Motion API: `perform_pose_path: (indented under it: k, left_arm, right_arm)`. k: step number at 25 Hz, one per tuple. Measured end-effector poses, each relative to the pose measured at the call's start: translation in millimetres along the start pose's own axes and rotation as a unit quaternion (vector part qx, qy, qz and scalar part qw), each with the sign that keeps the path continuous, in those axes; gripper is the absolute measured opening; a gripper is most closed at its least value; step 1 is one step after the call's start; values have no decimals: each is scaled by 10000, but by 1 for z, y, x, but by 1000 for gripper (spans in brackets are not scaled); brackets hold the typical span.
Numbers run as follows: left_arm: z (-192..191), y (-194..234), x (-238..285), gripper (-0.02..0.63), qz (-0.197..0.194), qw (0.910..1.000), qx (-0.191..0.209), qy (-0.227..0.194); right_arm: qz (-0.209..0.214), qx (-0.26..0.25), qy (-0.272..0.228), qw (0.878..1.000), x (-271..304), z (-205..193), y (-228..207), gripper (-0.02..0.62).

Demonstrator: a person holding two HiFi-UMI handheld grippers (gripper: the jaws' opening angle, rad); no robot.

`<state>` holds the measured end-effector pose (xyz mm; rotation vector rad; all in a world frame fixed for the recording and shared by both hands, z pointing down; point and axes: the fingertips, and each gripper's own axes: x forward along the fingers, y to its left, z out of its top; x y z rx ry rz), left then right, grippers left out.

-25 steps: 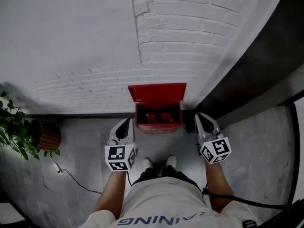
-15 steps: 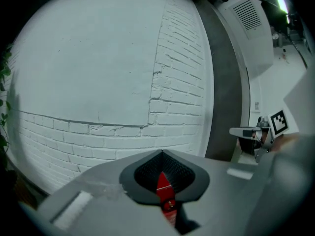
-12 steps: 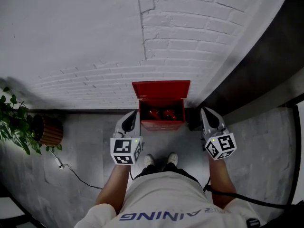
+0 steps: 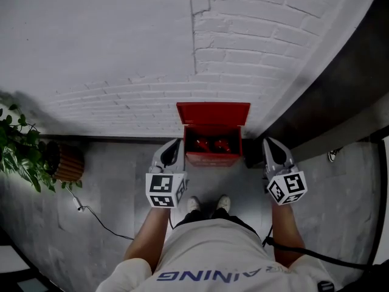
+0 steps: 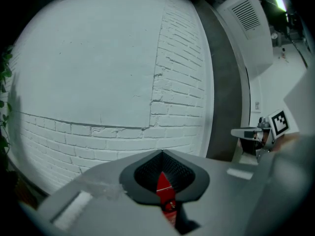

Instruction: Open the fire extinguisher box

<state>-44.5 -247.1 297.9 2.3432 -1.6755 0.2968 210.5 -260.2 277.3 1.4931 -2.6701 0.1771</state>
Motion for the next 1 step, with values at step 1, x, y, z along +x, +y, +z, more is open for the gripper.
perform_pose_path:
  k: [1]
  left_arm:
    - [-1, 0, -1, 3, 0, 10000, -14, 39]
  right_arm:
    - [-1, -3, 6, 10000, 0, 0, 1, 2]
